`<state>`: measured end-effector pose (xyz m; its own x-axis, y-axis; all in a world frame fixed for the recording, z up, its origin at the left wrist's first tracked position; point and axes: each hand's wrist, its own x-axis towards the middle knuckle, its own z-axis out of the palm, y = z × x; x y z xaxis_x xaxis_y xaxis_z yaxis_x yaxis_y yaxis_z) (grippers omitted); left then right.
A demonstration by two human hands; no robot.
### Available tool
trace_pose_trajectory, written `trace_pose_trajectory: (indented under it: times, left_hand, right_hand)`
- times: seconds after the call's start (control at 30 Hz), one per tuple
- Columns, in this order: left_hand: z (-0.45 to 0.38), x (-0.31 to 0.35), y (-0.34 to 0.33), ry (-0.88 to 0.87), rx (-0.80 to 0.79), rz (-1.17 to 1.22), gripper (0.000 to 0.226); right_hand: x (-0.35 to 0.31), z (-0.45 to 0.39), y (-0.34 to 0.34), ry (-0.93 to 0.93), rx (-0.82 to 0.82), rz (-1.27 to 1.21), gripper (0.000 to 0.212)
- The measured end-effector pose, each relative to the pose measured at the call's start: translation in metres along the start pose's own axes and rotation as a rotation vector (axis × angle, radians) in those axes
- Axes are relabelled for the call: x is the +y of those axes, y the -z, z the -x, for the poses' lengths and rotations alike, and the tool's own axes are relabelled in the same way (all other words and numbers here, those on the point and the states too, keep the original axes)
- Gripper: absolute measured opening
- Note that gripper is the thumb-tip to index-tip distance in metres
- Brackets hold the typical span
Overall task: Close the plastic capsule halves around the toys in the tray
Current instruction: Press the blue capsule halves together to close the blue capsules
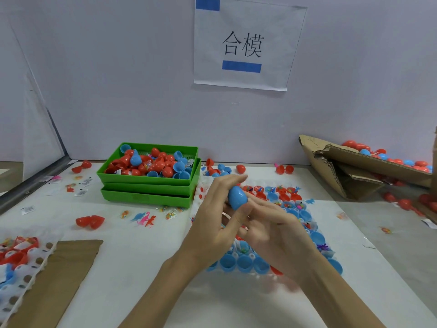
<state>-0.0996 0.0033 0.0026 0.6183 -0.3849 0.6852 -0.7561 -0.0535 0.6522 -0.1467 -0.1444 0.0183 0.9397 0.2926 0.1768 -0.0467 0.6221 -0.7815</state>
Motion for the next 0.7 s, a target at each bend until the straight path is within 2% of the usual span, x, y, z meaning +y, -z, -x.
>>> trace_pose_trajectory:
  times: [0.17, 0.27, 0.33, 0.53, 0.7]
  left_hand:
    - [-0.001, -0.002, 0.000, -0.082, 0.030, -0.065, 0.017]
    - [0.000, -0.001, -0.002, -0.124, 0.049, -0.100, 0.012]
    - [0.000, -0.001, -0.004, -0.131, 0.053, -0.105, 0.011]
    - [-0.001, -0.001, -0.004, -0.134, 0.032, -0.103, 0.012]
    - [-0.001, -0.001, -0.002, -0.098, -0.017, -0.097, 0.022]
  right_hand:
    - [0.008, -0.004, 0.003, -0.015, 0.072, 0.021, 0.037]
    - [0.010, -0.005, 0.003, -0.025, 0.052, -0.008, 0.055]
    - [0.010, -0.004, 0.003, -0.031, 0.050, -0.020, 0.057]
    - [0.008, -0.001, 0.002, -0.036, 0.100, -0.044, 0.030]
    - [-0.001, 0.000, 0.001, -0.032, 0.105, -0.041, 0.041]
